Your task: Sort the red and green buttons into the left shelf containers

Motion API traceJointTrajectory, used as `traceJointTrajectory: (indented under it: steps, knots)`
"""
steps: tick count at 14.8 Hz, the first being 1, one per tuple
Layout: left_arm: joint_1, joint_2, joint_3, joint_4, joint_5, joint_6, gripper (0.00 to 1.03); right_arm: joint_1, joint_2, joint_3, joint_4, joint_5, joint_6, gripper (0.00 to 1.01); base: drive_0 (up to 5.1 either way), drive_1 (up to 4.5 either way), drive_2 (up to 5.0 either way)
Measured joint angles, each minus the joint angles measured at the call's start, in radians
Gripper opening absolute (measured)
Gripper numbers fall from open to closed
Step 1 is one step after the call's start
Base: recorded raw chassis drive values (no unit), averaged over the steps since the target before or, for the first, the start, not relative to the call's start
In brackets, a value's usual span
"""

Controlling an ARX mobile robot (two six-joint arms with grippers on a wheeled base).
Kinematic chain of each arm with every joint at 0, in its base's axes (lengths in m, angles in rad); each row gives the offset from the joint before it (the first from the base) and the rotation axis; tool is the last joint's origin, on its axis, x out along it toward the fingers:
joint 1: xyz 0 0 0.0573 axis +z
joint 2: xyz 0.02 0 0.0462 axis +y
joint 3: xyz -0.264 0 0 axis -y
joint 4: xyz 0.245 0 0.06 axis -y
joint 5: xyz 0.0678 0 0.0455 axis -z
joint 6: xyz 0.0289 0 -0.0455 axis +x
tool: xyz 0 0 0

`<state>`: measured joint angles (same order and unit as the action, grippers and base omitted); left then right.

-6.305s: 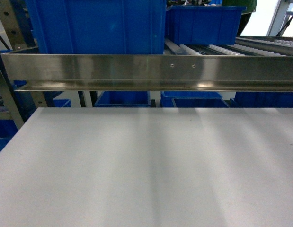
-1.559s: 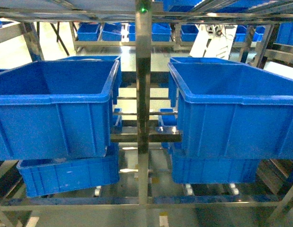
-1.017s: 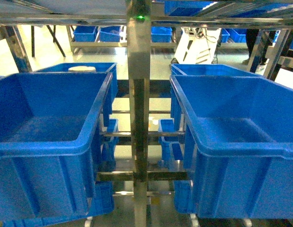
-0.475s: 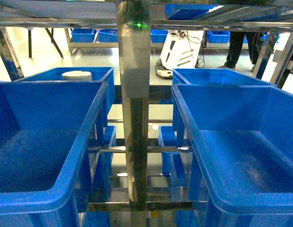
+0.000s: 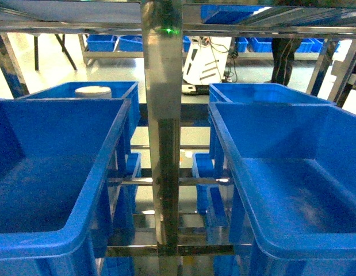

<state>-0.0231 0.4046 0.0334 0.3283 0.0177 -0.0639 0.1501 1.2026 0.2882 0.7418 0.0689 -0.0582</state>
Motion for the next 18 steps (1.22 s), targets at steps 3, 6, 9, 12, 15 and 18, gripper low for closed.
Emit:
traceJointTrajectory:
  steps: [3,6,9,12,15,18]
  knots:
    - [0.0,0.0,0.0,0.0,0.0,0.0,0.23,-0.07,0.312,0.192,-0.032,-0.067,-0.014,0.26,0.0,0.0,0.0]
    - [0.0,0.0,0.0,0.0,0.0,0.0,0.23,-0.113,0.555,0.464,-0.265,-0.119,-0.022,0.26,0.0,0.0,0.0]
    - [0.0,0.0,0.0,0.0,0.0,0.0,0.23,-0.163,0.832,0.792,-0.611,-0.19,0.006,0.31,0.0,0.0,0.0]
    - [0.0,0.0,0.0,0.0,0.0,0.0,0.23,-0.097,0.654,0.497,-0.122,-0.042,0.073,0.97,0.0,0.0,0.0]
    - [0.0,0.0,0.0,0.0,0.0,0.0,0.23,-0.088,0.6,0.436,-0.036,-0.022,0.074,0.98,0.0,0.0,0.0]
    - [0.0,0.0,0.0,0.0,0.0,0.0,0.23,-0.082,0.533,0.357,0.063,-0.01,0.076,0.98,0.0,0.0,0.0]
